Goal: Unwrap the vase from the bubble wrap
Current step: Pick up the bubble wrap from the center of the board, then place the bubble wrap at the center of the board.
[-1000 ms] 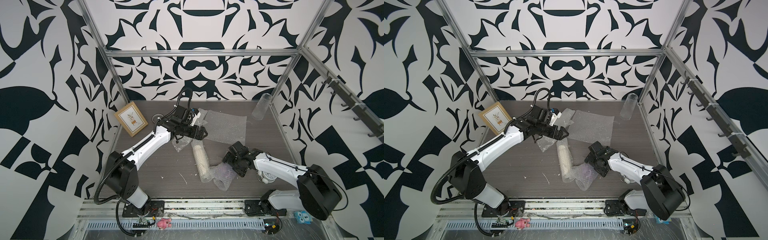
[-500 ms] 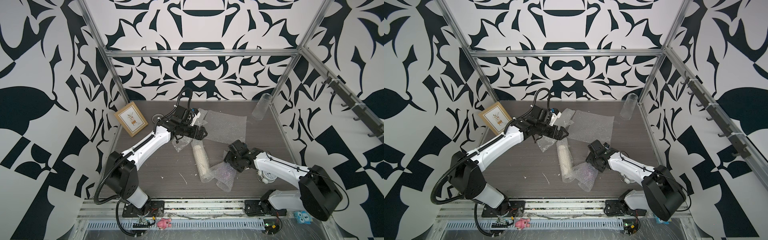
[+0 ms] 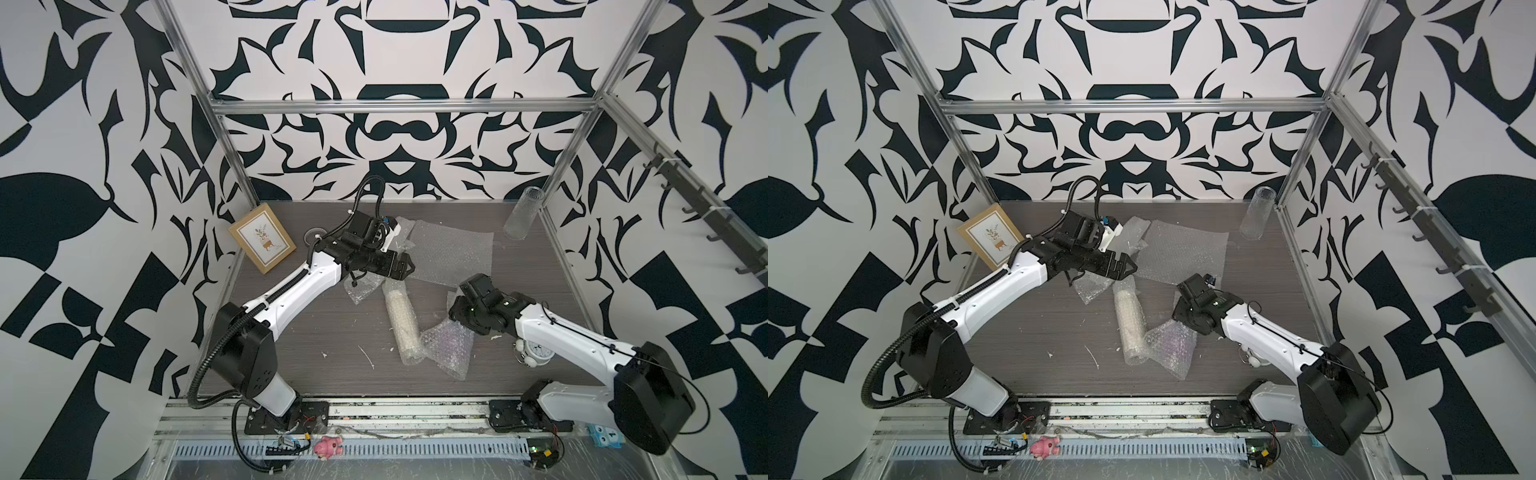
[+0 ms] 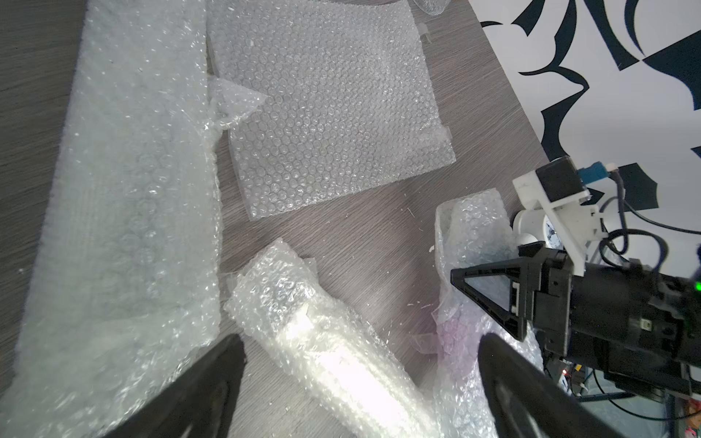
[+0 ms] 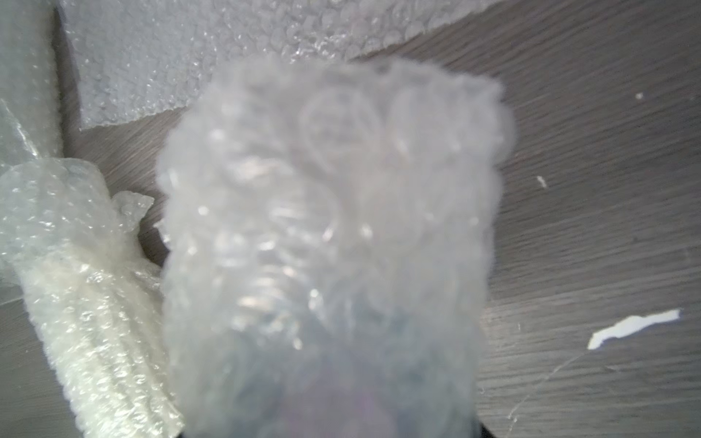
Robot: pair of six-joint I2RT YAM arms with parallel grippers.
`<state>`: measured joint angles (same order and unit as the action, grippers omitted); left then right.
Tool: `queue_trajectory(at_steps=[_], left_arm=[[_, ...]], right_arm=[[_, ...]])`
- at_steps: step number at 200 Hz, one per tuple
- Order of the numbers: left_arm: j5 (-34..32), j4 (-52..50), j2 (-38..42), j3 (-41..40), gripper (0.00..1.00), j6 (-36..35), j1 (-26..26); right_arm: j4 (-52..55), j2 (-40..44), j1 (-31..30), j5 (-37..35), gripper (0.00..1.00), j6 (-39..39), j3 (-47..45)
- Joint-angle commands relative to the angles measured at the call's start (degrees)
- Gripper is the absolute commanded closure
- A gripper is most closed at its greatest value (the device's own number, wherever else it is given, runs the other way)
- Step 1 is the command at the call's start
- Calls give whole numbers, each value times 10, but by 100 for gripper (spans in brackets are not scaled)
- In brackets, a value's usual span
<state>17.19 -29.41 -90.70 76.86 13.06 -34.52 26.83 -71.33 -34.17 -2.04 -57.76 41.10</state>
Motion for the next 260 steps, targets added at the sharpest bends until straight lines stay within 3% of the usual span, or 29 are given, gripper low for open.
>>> queue_trajectory(at_steps=[1, 93, 193, 260], left_arm=[[1, -4, -10, -2, 1, -3, -3], [0, -5, -6, -2, 1, -5, -3], [0, -7, -7, -2, 1, -7, -2], [-4, -8, -4, -3, 1, -11, -3]], right_arm=[[-27, 2, -2, 13, 41, 13, 35], [-33, -26, 16, 30, 44, 58, 88], [-33, -152, 130, 171, 44, 167, 235], [-17, -237, 155, 248, 45, 205, 316]])
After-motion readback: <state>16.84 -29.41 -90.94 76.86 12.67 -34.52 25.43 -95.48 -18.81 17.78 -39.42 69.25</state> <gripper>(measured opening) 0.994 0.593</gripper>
